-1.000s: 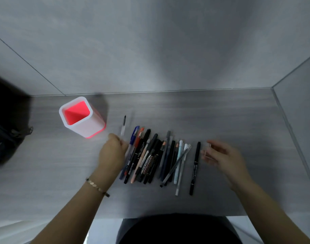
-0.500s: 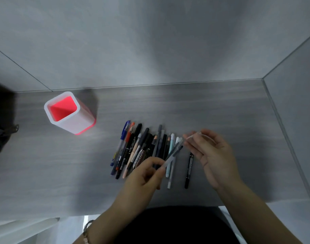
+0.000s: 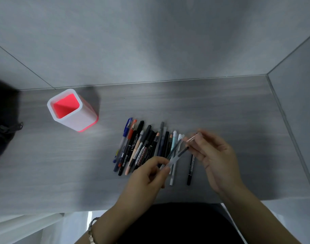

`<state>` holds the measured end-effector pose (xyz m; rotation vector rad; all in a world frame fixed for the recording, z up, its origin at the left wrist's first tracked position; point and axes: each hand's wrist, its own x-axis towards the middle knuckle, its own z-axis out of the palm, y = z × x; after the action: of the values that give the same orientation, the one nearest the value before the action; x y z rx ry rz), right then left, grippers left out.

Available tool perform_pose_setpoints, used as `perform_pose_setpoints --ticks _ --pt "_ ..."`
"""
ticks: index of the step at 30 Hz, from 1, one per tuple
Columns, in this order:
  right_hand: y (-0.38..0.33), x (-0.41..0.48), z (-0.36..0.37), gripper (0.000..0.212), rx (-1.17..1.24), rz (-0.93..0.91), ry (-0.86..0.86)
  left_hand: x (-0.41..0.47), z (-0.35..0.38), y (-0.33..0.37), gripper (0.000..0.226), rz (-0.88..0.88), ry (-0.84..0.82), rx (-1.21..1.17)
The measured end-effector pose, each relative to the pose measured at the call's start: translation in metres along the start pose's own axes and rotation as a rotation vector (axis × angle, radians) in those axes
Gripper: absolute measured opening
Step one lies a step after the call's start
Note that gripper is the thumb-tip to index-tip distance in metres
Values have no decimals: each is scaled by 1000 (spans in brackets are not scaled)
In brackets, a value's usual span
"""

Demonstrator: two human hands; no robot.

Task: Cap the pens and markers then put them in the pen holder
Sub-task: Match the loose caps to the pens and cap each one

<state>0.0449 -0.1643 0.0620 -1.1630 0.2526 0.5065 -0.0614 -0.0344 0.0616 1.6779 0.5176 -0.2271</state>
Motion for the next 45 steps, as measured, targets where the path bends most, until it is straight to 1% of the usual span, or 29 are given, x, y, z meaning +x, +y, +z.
perform_pose_setpoints --ticks 1,2,5,8,10,14,15,17,19,20,21,22,24,25,28,29,30,31,32,33,34,35,36,38,39,40,42,43,45 --pt "-1 0 -1 39 -9 -1 -1 0 0 -1 14 -3 4 -2" --pt "-2 0 -2 38 -33 2 -13 0 0 -2 15 -5 10 -4" --pt "-1 -4 -1 14 -89 17 -70 0 -1 -1 15 -8 16 26" --pt "1 -9 1 15 -129 39 -92 -1 0 4 14 14 26 55" --pt "1 -10 2 15 -111 50 -92 0 1 8 14 33 31 65" --pt "3 -8 -3 12 -75 14 -66 5 5 14 8 44 9 69" --pt "3 -8 -4 19 -67 4 -56 7 6 16 8 37 -2 51" --pt "1 -8 -6 45 -62 -17 -46 10 9 22 8 -15 -45 -63" --pt "0 -8 -10 65 -70 -31 -28 11 14 27 7 -150 -113 -232" --pt "-1 -8 -12 72 -68 -29 -19 11 15 29 8 -196 -145 -287" --pt "-1 -9 -15 76 -60 -25 -7 12 16 29 10 -207 -159 -294" --pt "0 -11 -17 78 -54 -23 6 13 17 27 12 -187 -154 -246" --pt "2 -13 -20 79 -39 -12 35 15 17 23 11 -55 -83 -4" --pt "3 -13 -21 80 -26 -4 54 17 17 21 9 41 -40 156" --pt "5 -11 -22 78 28 -3 107 23 18 12 23 406 124 609" --pt "5 -10 -22 76 34 -14 111 25 19 8 21 502 171 698" --pt "5 -10 -22 74 31 -28 112 25 22 5 18 542 207 723" --pt "4 -11 -21 73 24 -47 109 23 25 3 16 546 217 695" --pt "2 -12 -20 72 12 -68 101 20 27 4 14 473 186 570" --pt "0 -14 -19 70 -9 -90 89 18 29 6 11 347 156 374" --pt "-2 -15 -18 66 -33 -107 75 16 31 8 6 199 79 144" --pt "-4 -14 -18 60 -57 -114 62 16 31 9 6 101 24 -11" --pt "-4 -12 -18 51 -82 -111 52 18 30 9 8 69 -11 -40" --pt "-1 0 -22 23 -136 -80 44 24 25 8 14 72 -58 71" --pt "2 8 -25 12 -184 -55 67 28 20 5 19 94 -57 193" --pt "5 15 -30 10 -236 -33 102 35 13 -2 24 121 -5 371" --pt "12 29 -42 9 -361 -8 156 50 -6 -20 24 163 233 721" --pt "17 35 -48 11 -434 -4 171 56 -16 -29 20 145 328 810" --pt "28 46 -58 17 -573 3 175 66 -31 -42 18 40 392 872"
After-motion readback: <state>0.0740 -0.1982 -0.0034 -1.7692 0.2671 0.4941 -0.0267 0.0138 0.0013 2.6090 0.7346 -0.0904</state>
